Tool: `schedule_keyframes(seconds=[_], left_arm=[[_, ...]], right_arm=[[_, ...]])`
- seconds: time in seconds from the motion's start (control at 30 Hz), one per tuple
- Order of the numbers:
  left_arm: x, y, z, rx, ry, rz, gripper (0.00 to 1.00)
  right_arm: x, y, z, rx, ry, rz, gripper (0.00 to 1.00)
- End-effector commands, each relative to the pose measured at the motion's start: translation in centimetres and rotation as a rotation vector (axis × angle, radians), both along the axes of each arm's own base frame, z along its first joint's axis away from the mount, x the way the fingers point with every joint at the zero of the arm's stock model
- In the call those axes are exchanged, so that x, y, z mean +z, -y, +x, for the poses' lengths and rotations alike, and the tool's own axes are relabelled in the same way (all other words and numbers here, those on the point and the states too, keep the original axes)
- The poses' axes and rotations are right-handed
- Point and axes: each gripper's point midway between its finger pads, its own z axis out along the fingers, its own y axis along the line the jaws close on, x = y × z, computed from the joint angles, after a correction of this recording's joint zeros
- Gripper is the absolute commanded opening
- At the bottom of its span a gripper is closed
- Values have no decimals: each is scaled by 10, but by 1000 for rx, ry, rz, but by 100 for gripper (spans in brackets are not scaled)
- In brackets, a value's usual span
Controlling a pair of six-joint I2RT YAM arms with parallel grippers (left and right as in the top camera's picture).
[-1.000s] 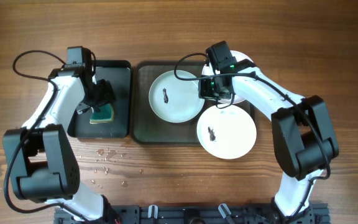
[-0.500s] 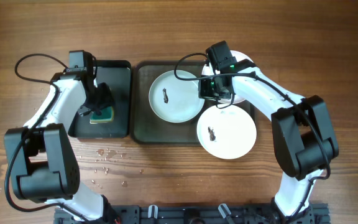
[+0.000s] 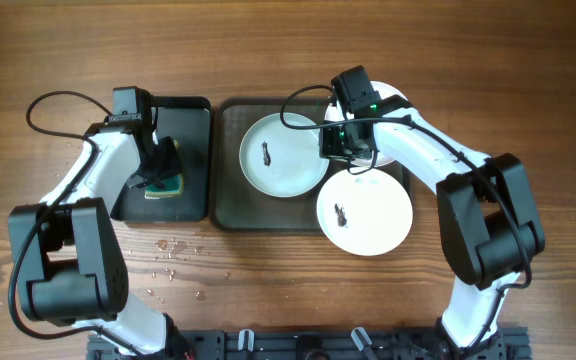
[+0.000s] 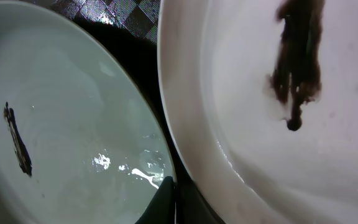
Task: Clean dirty plates on tray and stack at the side
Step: 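Lower the left gripper onto the green sponge and grasp it, then lift the green sponge out of the water with the left gripper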
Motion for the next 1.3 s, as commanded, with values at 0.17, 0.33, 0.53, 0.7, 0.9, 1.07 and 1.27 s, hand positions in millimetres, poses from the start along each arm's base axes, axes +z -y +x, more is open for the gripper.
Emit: schedule_keyframes(seconds=[0.17,0.33,0.53,0.7,0.9,1.07,1.27], left_arm=[[4,-5,1,6,21,16,16],[5,-6,5,6,36,17,38],[4,-6,5,5,35,18,38],[-1,-6,4,6,26,20,38],[-4,-6,4,6,32,19,7],[-4,-6,4,6,30,20,31],[-14,-5,1,5,1,18,30]], right_arm=[[-6,-3,-4,12,-13,-1,5],[-6,-3,-4,12,-13,-1,5],[-6,-3,-4,12,-14,-1,5],[-6,-3,-4,12,-13,-1,5],[-6,-3,-3,12,-12,0,5],[-6,-3,-3,12,-10,0,5],[-6,-3,-3,12,-10,1,5]])
